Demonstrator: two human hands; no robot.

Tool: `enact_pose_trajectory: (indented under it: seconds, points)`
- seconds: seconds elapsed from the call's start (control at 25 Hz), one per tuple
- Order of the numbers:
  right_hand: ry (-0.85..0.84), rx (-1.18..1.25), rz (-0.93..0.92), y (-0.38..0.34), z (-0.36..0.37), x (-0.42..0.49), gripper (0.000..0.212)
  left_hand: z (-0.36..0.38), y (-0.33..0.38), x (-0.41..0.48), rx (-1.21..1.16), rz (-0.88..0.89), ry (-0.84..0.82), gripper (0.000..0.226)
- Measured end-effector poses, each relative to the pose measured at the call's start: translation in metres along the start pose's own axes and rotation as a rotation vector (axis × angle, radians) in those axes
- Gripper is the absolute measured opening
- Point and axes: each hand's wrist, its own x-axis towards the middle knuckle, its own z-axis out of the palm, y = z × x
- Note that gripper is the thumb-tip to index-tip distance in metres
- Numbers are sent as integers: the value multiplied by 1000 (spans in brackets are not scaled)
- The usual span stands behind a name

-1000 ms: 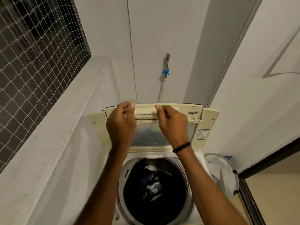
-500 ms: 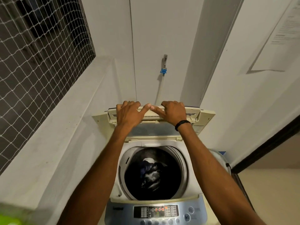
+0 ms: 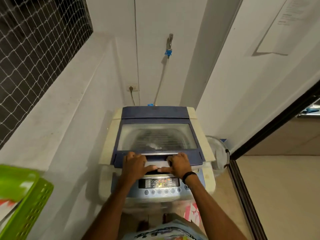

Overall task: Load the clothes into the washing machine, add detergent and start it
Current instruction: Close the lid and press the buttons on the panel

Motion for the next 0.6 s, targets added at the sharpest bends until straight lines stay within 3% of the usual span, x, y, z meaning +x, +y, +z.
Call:
enact_pose_trajectory:
  seconds: [0.16,0.28,0.4,0.48,0.6]
  points:
    - [7,84,19,8,52,-13,55,53,-4,-5,4,-46,7,49]
    - [129,95,26,9,77,-35,49,67,-4,-9,42,-39,15,53]
    - [308,122,179,2,97,-75,49,79,-5,-32,13,-23,-21,95]
    - [260,94,197,7,114,-107,55,93,-11,-50,7,-53,-26,127]
    - [76,71,193,28,136,-148,82,110,-15,-65,-27,-175,-9,142]
